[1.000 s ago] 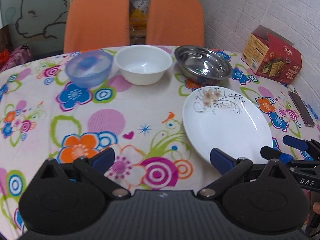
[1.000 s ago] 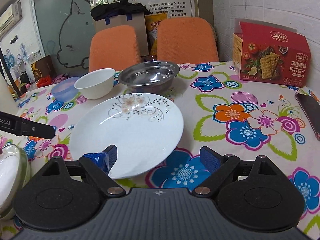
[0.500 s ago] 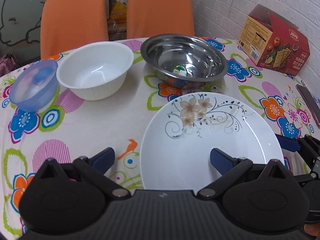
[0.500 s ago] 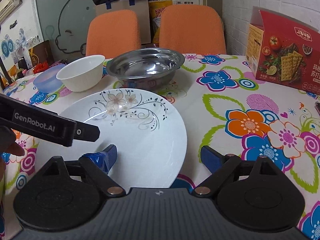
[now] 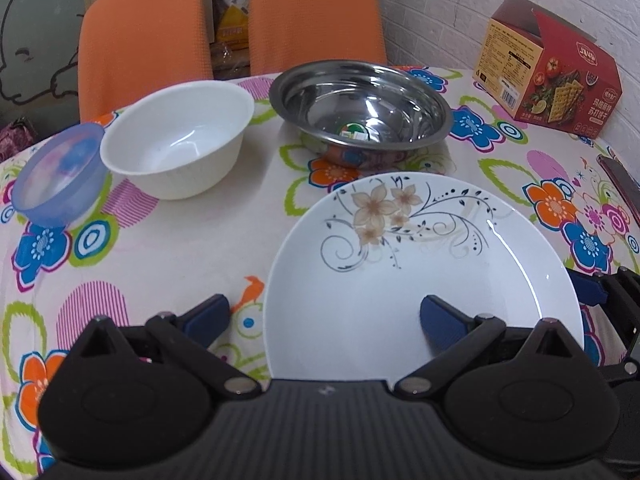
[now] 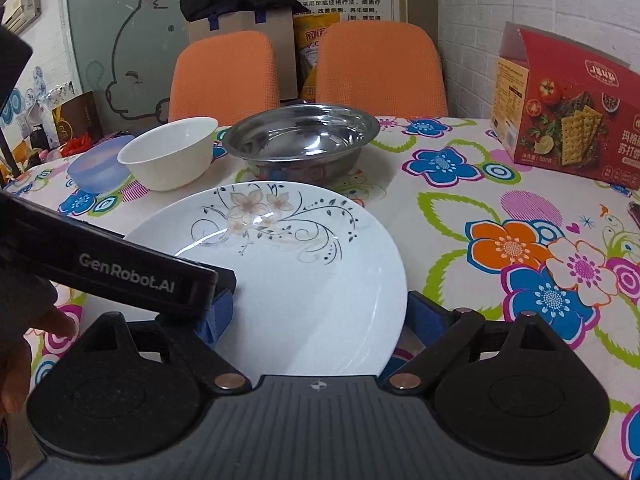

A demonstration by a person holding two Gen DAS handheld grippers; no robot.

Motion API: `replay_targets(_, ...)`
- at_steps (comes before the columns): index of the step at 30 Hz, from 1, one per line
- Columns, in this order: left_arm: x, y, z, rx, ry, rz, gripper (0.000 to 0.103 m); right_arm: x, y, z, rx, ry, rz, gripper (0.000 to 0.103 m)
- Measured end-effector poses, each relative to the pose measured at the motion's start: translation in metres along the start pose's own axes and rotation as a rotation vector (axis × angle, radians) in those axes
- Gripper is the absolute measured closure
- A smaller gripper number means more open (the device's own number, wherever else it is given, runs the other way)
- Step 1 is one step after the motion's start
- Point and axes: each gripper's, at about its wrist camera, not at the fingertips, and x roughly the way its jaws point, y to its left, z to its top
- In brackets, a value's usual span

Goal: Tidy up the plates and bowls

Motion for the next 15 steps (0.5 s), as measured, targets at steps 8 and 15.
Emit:
replay_targets(8,-0.009,-0.009,0.001,-0.001,0.011,-0.029,0.035,0.000,0.006,0.002,0.001,0.009,0.013,0.026)
replay_targets(15,-0.039,-0.001,0.014,-0.053,-0.028,-0.064,0.046,-0.028,0.016,0.019,0.045,-0.053,-0.002,0.025)
